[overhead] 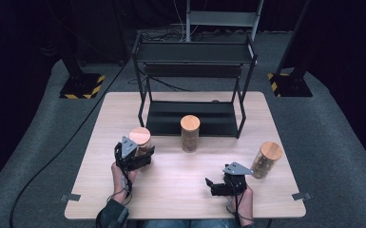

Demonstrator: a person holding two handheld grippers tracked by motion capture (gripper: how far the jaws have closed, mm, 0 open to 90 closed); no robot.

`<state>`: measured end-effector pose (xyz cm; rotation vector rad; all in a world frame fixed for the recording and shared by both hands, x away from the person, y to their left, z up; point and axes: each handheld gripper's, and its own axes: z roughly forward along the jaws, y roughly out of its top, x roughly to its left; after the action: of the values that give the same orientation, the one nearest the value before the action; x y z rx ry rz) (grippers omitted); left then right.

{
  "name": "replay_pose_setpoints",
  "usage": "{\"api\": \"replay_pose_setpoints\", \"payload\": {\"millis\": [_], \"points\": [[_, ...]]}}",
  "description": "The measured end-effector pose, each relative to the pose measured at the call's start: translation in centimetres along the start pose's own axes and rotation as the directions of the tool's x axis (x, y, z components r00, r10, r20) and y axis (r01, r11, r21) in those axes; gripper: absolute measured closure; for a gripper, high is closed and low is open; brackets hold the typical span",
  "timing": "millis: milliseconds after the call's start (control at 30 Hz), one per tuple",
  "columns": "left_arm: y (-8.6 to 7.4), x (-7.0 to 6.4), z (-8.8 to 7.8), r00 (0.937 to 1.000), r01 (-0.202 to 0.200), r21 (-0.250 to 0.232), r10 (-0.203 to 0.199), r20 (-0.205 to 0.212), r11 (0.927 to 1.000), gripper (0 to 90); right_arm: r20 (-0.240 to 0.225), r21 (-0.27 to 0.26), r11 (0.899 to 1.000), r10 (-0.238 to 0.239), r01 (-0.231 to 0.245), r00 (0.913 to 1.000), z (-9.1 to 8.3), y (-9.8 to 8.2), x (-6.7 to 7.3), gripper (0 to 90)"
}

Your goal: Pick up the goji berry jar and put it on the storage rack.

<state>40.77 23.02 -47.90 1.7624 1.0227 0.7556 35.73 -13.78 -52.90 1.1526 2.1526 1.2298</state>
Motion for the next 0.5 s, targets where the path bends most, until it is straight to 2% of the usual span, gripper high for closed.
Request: {"api": "replay_pose_setpoints", "payload": {"millis": [500], "points": [[0.47,0.1,0.88,0.9998,0.002,0.008,-0.002,0.019,1.0,24.6,-0.001,0.008,1.0,-0.007,0.007,1.0,0.07,0.03,0.05,1.1]]}}
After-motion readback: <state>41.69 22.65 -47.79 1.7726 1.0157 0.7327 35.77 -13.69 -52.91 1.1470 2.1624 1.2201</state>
